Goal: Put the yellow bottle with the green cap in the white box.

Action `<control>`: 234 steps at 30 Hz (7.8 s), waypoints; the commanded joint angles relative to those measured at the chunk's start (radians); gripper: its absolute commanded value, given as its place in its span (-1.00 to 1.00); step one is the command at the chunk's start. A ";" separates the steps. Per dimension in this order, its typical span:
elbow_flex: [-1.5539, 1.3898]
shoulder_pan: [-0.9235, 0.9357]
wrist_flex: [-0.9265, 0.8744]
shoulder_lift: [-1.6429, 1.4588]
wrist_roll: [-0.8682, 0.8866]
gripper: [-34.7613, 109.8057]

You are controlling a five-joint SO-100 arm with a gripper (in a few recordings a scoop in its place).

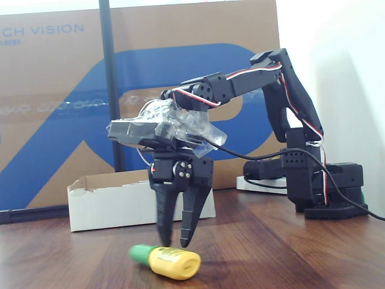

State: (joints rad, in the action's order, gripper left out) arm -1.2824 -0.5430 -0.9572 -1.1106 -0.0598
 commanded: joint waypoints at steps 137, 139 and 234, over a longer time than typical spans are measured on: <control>0.052 -0.051 -0.106 -0.184 -0.040 -0.29; -0.023 -0.046 -0.063 -0.222 -0.038 -0.29; -0.436 -0.184 0.112 -0.448 -0.187 -0.30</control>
State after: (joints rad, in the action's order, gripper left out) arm -1.7702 -0.6980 -0.8176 -1.4588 -0.2393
